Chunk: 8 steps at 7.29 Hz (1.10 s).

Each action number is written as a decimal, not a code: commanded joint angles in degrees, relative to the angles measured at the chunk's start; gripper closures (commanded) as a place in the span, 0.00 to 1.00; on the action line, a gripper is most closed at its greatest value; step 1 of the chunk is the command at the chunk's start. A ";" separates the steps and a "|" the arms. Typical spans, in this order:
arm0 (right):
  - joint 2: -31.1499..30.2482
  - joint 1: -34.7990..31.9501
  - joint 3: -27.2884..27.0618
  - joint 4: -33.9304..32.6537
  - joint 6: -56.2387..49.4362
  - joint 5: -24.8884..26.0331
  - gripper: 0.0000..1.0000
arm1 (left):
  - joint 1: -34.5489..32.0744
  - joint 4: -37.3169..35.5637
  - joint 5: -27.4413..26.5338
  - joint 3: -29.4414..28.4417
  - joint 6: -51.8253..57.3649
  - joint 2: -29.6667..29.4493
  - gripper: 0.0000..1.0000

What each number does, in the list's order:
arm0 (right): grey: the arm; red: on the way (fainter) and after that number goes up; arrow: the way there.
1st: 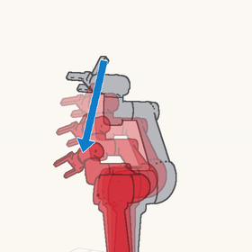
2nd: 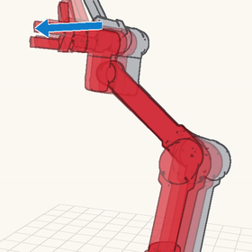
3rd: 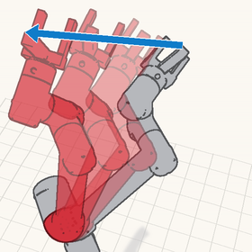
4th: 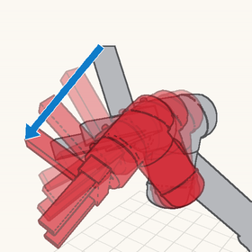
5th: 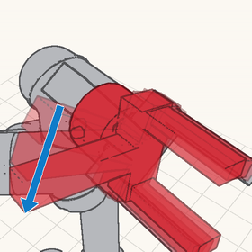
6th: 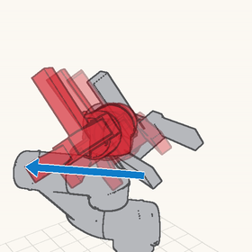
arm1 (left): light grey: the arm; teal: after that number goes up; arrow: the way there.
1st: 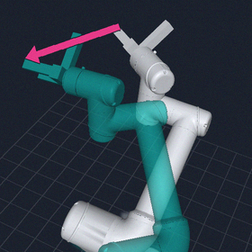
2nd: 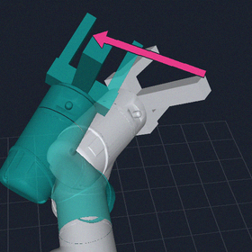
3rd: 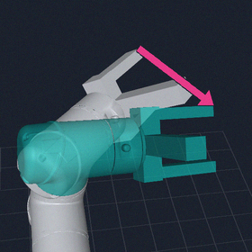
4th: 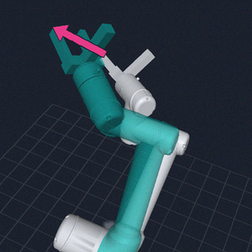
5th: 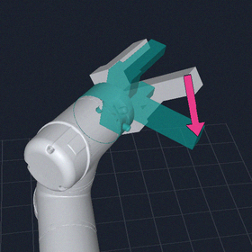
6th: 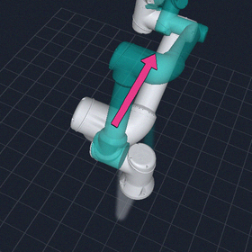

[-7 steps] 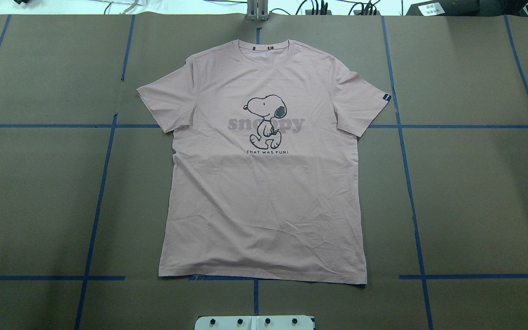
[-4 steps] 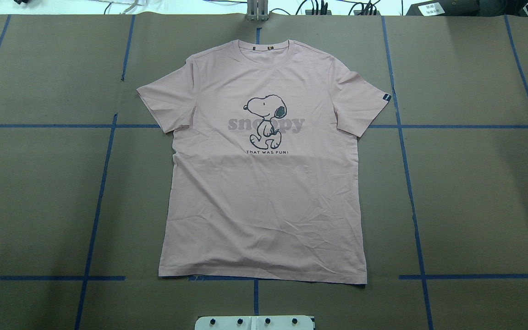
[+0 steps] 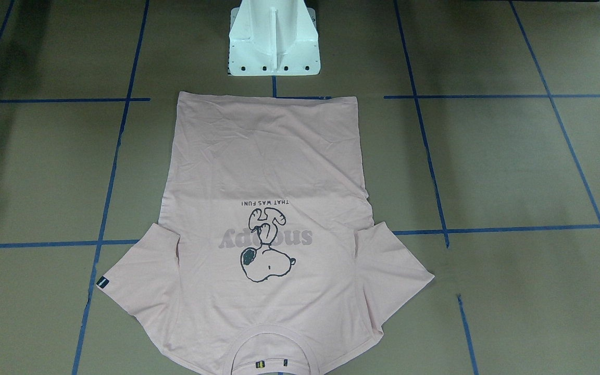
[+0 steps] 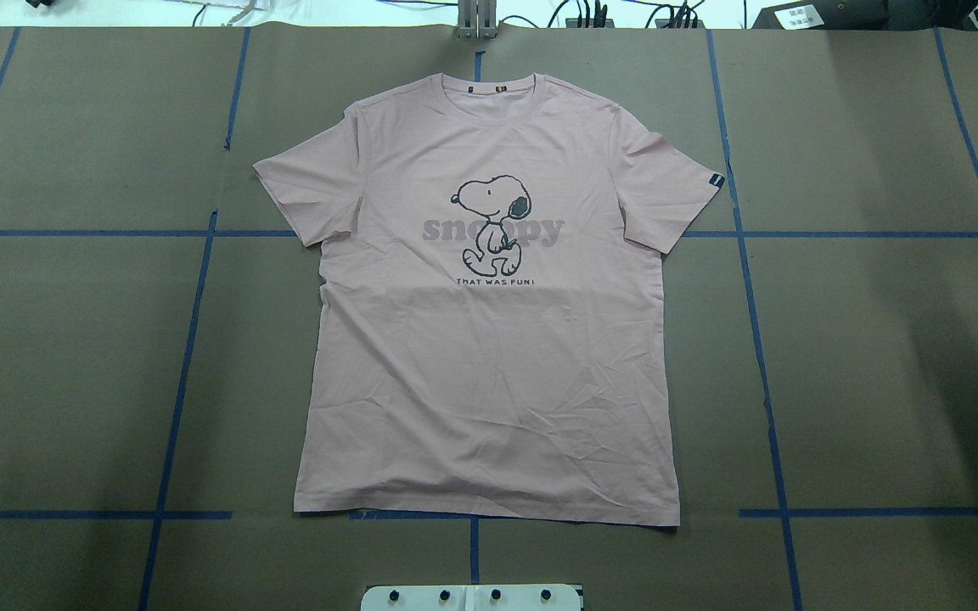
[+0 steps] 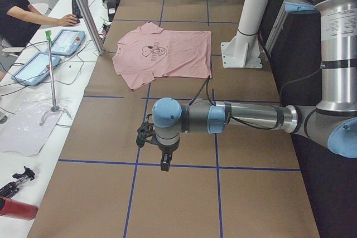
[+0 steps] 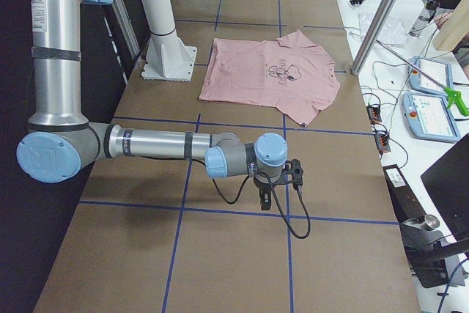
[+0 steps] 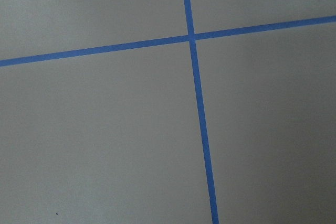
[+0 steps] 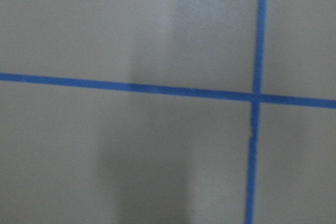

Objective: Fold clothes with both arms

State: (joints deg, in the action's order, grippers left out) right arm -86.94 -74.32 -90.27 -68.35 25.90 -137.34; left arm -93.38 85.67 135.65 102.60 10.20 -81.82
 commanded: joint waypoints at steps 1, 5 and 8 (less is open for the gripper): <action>12.00 9.85 3.50 3.58 19.82 3.81 0.02 | 0.04 0.38 7.91 0.23 0.00 0.00 0.00; 28.81 19.89 18.87 7.61 45.43 23.83 0.17 | 0.04 3.37 11.39 -0.30 -0.27 0.08 0.00; 29.71 22.62 21.62 7.62 45.82 28.50 0.19 | 0.04 3.37 12.09 -0.39 -0.36 0.08 0.00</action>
State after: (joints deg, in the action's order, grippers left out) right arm -57.92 -53.35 -70.16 -60.79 71.44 -111.97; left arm -93.34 89.05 147.40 102.25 9.87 -81.75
